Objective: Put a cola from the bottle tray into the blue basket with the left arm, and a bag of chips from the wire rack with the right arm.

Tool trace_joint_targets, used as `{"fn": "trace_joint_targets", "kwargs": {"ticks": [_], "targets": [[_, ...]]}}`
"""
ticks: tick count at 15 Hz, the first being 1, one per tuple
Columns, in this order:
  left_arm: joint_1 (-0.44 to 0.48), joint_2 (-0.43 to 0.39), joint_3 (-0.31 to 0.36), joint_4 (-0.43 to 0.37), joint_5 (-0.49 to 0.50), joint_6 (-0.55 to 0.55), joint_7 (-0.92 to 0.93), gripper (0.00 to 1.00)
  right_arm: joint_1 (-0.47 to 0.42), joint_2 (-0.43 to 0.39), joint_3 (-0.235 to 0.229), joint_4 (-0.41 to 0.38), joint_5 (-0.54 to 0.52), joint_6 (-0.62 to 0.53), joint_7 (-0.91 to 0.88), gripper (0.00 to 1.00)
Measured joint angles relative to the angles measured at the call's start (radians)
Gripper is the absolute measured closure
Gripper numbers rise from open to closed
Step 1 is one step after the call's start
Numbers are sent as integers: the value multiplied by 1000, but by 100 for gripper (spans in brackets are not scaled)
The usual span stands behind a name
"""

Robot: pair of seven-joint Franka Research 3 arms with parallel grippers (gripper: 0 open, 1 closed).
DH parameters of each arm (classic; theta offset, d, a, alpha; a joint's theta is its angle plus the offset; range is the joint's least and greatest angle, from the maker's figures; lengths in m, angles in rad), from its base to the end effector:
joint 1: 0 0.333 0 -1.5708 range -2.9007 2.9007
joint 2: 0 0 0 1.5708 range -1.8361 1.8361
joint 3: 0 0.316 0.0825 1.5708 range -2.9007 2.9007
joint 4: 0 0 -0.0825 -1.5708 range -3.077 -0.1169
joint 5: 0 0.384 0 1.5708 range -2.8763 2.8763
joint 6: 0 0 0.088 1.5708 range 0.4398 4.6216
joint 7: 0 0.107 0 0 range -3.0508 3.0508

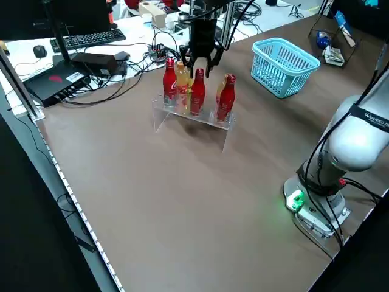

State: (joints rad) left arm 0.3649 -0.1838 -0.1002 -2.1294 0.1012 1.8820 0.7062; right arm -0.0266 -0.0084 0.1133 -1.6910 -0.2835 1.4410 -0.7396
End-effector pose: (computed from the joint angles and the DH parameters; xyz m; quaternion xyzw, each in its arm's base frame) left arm 0.4736 0.1342 0.4826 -0.9700 0.2340 0.0551 0.0350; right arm 0.5319 0.0135 0.5685 0.9005 0.3933 -0.1585 0.0960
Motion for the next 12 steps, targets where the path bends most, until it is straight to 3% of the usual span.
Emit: {"fn": "trace_joint_targets", "kwargs": {"ticks": [6, 7, 8, 12], "targets": [[0, 0, 0, 0, 0, 0, 0, 58, 20, 0, 0, 77, 66, -18, 5, 97], [0, 0, 0, 0, 0, 0, 0, 59, 20, 0, 0, 87, 87, -18, 27, 97], [0, 0, 0, 0, 0, 0, 0, 66, 20, 0, 0, 96, 107, -18, 62, 97], [0, 0, 0, 0, 0, 0, 0, 68, 61, 0, 5, 113, 146, -18, 227, 97]]}}
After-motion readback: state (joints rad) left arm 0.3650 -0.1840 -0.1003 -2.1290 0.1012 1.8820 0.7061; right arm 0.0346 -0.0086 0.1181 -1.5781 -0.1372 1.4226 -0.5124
